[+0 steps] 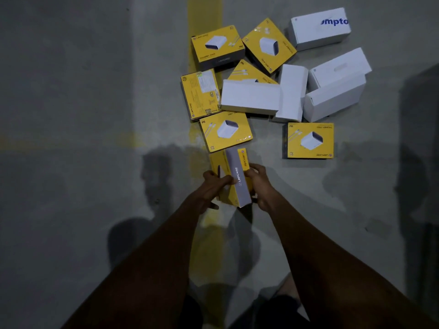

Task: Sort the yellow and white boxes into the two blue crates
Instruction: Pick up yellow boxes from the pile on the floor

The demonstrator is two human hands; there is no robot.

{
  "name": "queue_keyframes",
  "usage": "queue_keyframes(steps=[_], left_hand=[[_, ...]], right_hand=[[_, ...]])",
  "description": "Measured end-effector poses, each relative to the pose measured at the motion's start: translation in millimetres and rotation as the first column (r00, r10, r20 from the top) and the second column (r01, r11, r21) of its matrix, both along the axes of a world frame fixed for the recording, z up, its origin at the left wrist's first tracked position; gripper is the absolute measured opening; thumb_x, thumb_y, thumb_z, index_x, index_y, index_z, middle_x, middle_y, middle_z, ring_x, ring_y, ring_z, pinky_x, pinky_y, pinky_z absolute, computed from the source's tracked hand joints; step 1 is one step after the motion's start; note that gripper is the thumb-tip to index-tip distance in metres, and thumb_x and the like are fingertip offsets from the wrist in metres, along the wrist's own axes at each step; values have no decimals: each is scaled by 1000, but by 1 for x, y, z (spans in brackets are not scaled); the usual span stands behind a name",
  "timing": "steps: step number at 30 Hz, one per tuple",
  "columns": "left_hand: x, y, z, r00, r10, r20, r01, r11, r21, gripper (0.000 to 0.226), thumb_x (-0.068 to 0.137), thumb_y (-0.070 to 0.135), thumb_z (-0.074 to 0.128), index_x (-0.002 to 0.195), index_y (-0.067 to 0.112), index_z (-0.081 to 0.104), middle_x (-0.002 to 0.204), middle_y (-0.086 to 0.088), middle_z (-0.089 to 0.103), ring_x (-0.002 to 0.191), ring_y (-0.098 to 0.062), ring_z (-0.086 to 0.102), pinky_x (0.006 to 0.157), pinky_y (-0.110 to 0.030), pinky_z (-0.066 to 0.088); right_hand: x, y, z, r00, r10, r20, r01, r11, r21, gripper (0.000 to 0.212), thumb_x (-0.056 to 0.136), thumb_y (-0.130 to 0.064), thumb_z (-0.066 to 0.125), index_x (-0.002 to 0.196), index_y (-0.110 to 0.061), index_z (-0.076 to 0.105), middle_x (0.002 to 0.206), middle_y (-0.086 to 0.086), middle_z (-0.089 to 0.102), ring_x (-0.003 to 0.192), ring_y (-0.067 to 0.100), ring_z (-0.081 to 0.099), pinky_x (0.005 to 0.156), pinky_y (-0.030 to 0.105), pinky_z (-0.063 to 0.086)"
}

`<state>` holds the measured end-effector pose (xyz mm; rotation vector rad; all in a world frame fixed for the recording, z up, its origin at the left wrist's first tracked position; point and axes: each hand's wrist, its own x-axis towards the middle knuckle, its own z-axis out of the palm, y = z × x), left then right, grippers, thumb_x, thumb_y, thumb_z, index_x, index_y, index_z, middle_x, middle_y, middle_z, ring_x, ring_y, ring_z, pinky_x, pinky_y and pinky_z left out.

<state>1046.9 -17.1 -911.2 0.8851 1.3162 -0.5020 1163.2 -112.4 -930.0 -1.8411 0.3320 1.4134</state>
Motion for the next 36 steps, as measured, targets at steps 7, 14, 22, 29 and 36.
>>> queue_keyframes(steps=[7,14,22,29,36], left_hand=[[-19,-25,84,930,363,55,-362,932,-25,91,52,54,68,131,21,38,111,-4,56,98,-24,57,75,-40,47],[-71,-12,263,630,752,197,-678,655,-332,43,86,53,50,99,14,64,74,-3,68,70,-23,65,76,-45,49],[-114,20,502,418,780,466,-437,622,-650,113,60,73,69,147,7,40,138,-22,53,108,-38,65,87,-49,55],[-150,9,678,288,783,552,-739,548,-392,98,62,83,51,130,13,57,115,-15,65,90,-33,67,84,-49,50],[-222,-33,777,106,804,586,-913,312,-263,61,88,62,40,70,16,75,56,0,62,42,-12,56,39,-19,46]], right_hand=[[-9,-14,77,921,295,252,-276,955,-110,46,78,-30,74,118,-19,53,107,4,62,97,27,61,87,40,51],[-17,-15,258,952,-303,-48,306,946,102,36,84,-24,67,119,-15,62,115,13,68,96,36,67,76,43,57],[-51,33,508,787,-312,-532,493,837,239,43,91,-53,49,104,-13,60,67,1,55,47,13,49,45,19,43],[-81,74,696,939,231,-255,-56,833,551,45,90,-59,52,111,-22,68,83,1,70,57,17,61,51,24,43],[-148,93,805,792,605,86,-539,625,564,51,85,-58,60,124,-25,63,109,8,72,74,24,70,51,29,50]])
